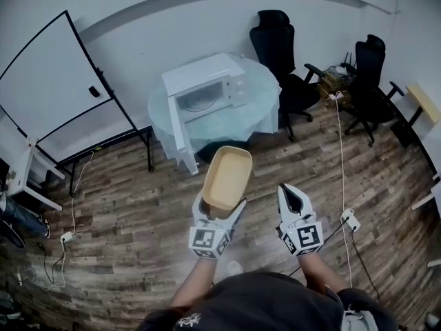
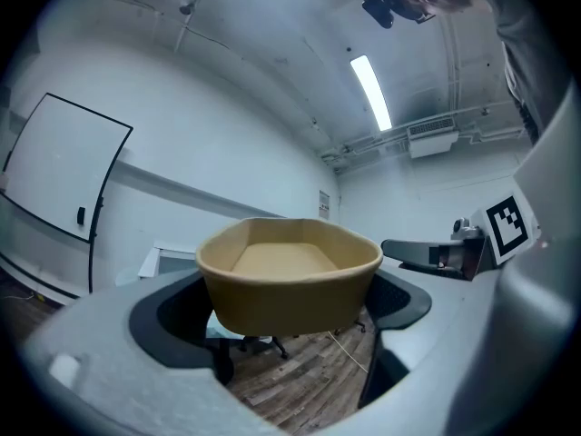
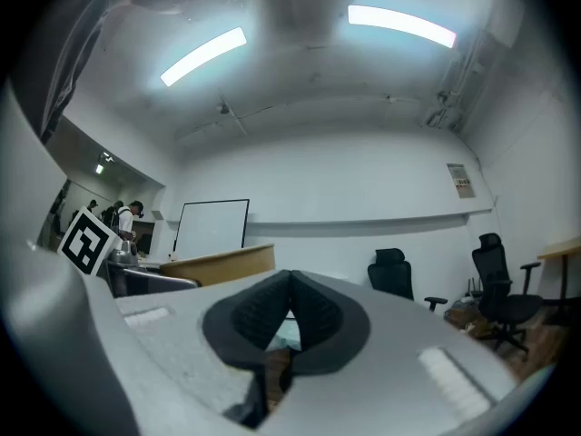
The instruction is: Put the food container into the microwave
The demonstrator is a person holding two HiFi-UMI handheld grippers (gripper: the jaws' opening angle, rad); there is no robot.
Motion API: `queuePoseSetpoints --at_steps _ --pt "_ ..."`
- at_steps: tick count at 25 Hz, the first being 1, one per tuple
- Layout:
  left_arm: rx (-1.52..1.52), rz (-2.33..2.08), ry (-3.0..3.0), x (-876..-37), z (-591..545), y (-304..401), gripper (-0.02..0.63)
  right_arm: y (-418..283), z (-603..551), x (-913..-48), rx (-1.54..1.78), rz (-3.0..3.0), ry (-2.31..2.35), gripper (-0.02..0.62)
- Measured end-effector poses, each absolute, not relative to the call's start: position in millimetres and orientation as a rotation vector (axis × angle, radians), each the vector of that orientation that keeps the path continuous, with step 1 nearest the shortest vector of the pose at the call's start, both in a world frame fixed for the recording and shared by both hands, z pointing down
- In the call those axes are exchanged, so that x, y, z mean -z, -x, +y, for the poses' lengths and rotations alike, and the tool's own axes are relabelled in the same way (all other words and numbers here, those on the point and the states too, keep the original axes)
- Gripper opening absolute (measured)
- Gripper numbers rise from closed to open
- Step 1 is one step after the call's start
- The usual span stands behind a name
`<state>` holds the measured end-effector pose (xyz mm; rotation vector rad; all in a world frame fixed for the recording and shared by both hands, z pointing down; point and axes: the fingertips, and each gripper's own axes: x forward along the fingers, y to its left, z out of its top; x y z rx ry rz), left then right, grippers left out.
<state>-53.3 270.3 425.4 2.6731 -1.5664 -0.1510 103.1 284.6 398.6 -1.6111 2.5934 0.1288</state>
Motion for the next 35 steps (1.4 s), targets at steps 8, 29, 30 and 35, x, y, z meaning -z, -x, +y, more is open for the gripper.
queuePoseSetpoints --at_steps 8,29,30,35 --pt "0.173 -1.511 -2.660 -431 253 79 0.520 -70 268 -405 -0.087 2.607 1.606 0.002" --pt "0.070 -1.593 -2.653 -431 197 42 0.520 -98 196 -407 -0.039 2.660 1.481 0.001" --pt "0.064 -1.603 -2.648 -431 192 38 0.520 -102 190 -407 -0.038 2.663 1.473 0.002" --pt "0.045 -1.669 -2.608 -433 171 18 0.520 -125 164 -409 -0.034 2.670 1.425 0.002"
